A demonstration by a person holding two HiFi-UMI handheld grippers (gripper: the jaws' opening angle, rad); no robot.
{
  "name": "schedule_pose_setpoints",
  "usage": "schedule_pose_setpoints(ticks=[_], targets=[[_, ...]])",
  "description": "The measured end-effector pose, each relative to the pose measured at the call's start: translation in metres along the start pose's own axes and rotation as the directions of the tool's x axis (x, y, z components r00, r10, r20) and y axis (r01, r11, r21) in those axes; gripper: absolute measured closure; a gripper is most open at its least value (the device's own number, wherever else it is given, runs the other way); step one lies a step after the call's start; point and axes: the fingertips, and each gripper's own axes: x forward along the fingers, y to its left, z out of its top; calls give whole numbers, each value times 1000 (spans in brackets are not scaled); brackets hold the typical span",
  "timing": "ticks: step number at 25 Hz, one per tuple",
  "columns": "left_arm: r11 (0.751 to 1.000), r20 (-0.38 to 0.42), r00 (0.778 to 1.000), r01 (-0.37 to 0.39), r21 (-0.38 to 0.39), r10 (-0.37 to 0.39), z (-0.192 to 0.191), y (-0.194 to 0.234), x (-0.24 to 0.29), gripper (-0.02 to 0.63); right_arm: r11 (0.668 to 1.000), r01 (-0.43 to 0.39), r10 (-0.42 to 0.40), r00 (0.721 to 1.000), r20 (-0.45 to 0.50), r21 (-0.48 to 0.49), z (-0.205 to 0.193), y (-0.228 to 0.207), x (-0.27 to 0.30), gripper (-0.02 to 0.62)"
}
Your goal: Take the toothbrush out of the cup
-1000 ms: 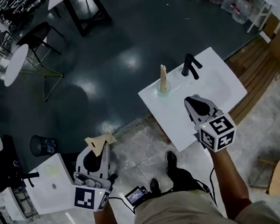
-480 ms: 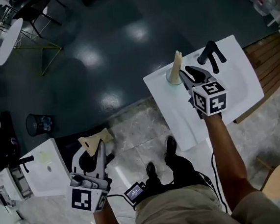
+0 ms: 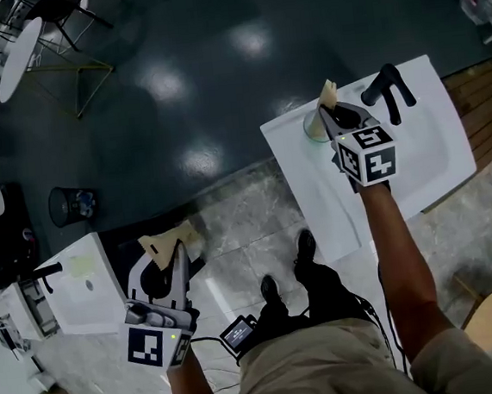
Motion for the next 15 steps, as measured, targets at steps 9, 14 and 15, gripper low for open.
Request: schedule_pose_setpoints(ticks=[9,14,15], targets=[[1000,43,999,8,17,-9,16,-6,-7,568,998,57,-56,989,135,-4,42,-11,-42,571],[999,100,995,22,46,-27,39,-11,-31,569,995,92,-84,975,206,-30,79,0,-96,571],[998,110,994,23,53,-29,42,-8,-41,569,995,97,-86,972,220,-37,87,10,-109,571]])
